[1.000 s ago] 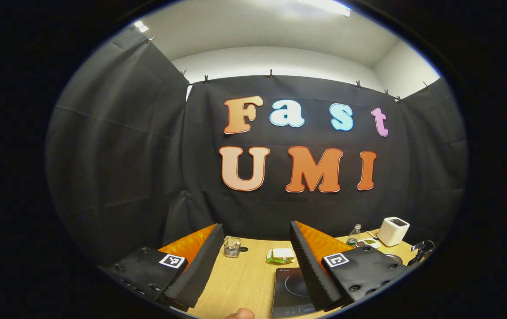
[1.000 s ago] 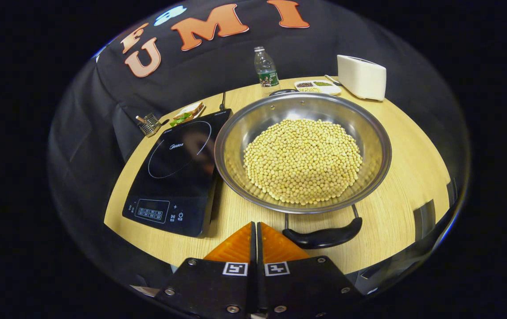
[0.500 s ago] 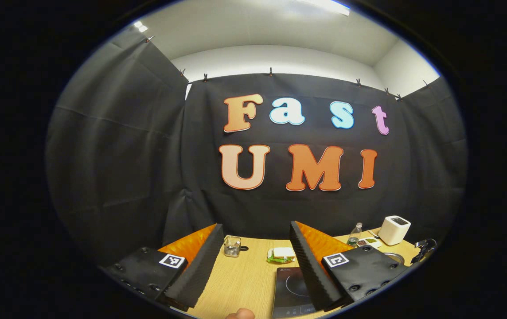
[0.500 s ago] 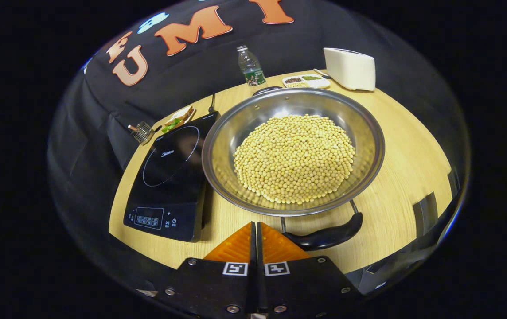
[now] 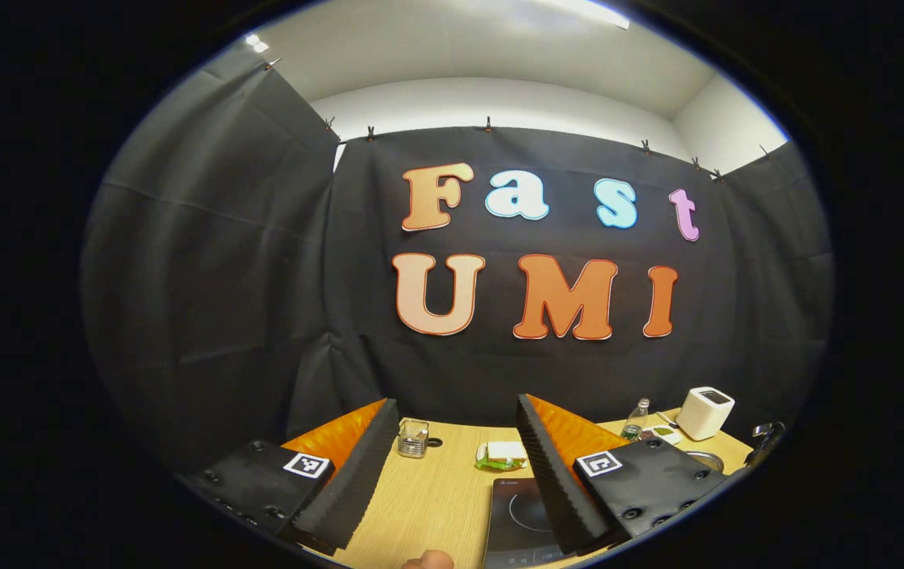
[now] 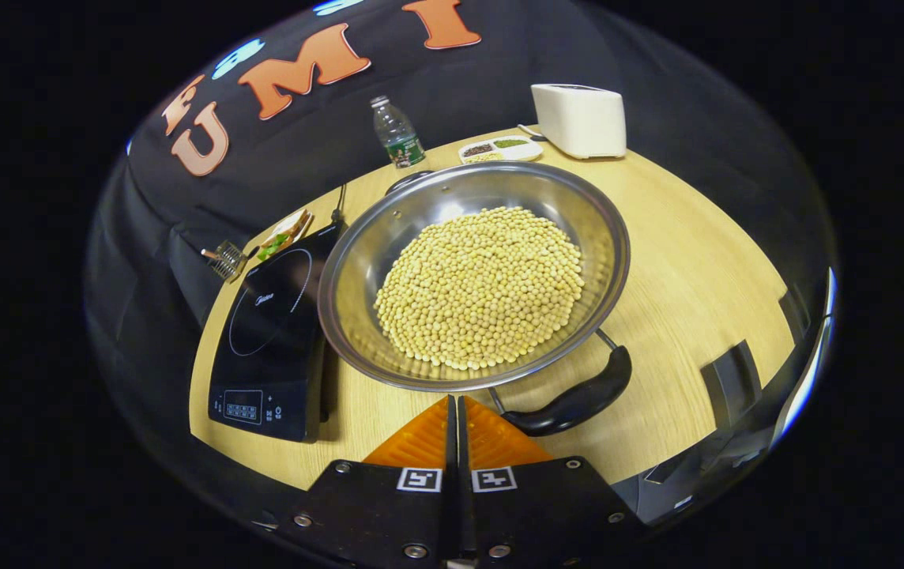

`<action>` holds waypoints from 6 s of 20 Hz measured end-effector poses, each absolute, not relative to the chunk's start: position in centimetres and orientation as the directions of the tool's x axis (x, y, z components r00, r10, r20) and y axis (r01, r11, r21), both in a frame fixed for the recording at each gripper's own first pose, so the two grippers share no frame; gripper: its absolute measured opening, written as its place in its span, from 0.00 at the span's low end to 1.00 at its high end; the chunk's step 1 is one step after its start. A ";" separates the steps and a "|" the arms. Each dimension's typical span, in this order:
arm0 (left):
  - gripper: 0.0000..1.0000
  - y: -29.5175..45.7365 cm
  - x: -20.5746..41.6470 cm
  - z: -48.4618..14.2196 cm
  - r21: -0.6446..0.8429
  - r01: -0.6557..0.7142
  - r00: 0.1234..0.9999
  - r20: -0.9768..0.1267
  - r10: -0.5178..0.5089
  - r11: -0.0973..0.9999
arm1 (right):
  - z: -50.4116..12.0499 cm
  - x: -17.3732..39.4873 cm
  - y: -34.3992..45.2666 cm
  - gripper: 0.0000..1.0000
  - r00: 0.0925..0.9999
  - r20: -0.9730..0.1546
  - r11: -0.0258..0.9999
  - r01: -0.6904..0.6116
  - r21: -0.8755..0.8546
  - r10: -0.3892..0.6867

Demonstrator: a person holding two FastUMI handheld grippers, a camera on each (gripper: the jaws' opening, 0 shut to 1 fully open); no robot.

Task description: First push the handle of the pot to place it horizontally, then grasp the pot with both hands and set it on the induction cooktop.

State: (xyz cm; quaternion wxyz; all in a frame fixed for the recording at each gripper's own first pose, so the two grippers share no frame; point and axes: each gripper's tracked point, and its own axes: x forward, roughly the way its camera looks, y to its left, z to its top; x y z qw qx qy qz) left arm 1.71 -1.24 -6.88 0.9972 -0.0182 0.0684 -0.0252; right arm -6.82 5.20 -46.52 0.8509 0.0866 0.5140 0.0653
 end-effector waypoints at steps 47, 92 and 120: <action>0.98 -27.3 8.1 -30.9 -0.180 0.330 0.821 -0.430 -0.376 0.927 | -47.6 6.5 -10.9 0.00 0.493 -0.867 0.975 0.219 0.040 -0.076; 0.99 -45.3 5.7 -47.5 -0.177 0.337 0.650 -0.667 -0.364 0.925 | -45.6 18.8 -9.0 0.94 0.737 -0.676 1.000 -0.001 -0.021 -0.014; 0.60 -35.0 7.6 -38.3 -0.265 0.254 0.636 -0.678 -0.367 0.930 | -47.3 17.4 -8.6 0.52 0.720 -0.694 0.994 0.065 0.089 0.015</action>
